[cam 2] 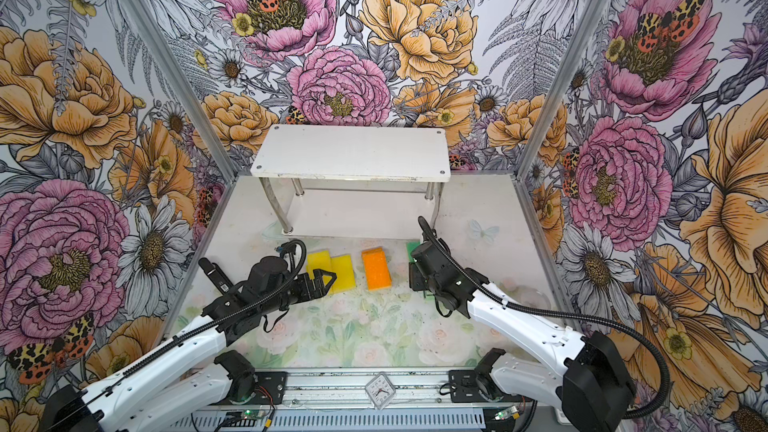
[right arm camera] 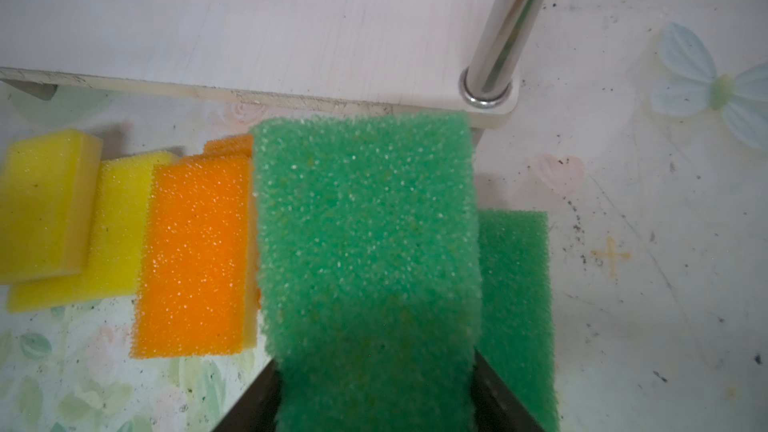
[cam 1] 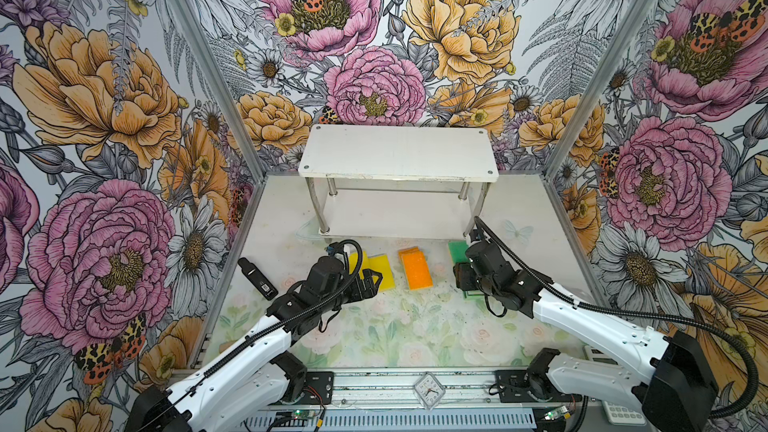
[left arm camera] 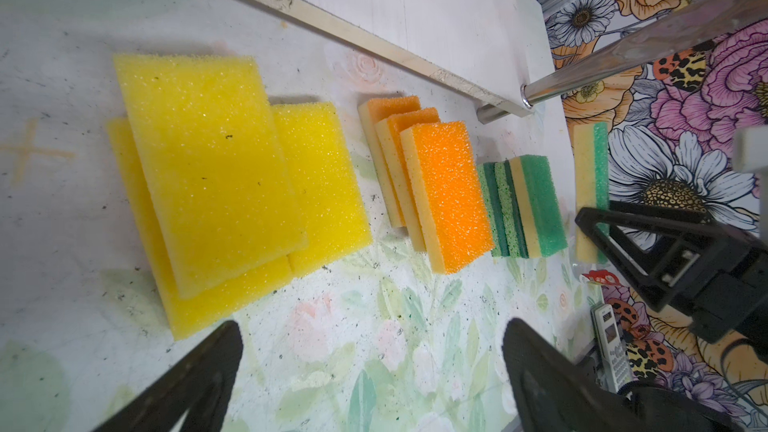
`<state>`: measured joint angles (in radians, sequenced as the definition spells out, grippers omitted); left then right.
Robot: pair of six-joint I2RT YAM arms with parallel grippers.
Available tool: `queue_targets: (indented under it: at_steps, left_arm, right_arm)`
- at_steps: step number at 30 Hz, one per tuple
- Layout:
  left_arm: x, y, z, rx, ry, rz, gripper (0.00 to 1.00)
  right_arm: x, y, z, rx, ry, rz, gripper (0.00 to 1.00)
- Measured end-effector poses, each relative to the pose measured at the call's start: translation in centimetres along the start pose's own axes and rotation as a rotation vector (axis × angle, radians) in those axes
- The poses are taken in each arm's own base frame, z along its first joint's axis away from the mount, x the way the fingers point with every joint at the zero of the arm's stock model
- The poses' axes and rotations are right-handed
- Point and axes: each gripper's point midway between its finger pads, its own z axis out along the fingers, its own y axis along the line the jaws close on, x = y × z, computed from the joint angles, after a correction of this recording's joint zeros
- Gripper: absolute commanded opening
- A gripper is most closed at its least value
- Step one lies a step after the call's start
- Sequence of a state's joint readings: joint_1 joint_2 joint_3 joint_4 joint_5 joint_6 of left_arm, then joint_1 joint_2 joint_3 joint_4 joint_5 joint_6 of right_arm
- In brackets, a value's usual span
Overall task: Place and organize the cleaning sponges onto the shelf
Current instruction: 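Lift the green sponge with the right gripper and carry it toward the shelf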
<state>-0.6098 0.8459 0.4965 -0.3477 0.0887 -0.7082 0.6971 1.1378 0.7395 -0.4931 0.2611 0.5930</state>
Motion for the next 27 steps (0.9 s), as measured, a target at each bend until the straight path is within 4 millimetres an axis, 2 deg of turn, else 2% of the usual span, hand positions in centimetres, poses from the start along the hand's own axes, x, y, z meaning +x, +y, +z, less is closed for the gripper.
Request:
queue_targets:
  at_steps: [10, 22, 27]
  left_arm:
    - [0.1, -0.2, -0.1, 0.011, 0.005, 0.001, 0.99]
    - [-0.1, -0.3, -0.4, 0.036, 0.009, 0.003, 0.99]
    - [-0.2, -0.4, -0.6, 0.047, 0.011, 0.009, 0.99]
  right_arm:
    - [-4.1, 0.9, 1.7, 0.063, -0.124, 0.031, 0.62]
    - [-7.8, 2.2, 4.6, 0.126, -0.204, 0.021, 0.63]
    - [-8.7, 2.2, 5.5, 0.143, -0.232, 0.034, 0.63]
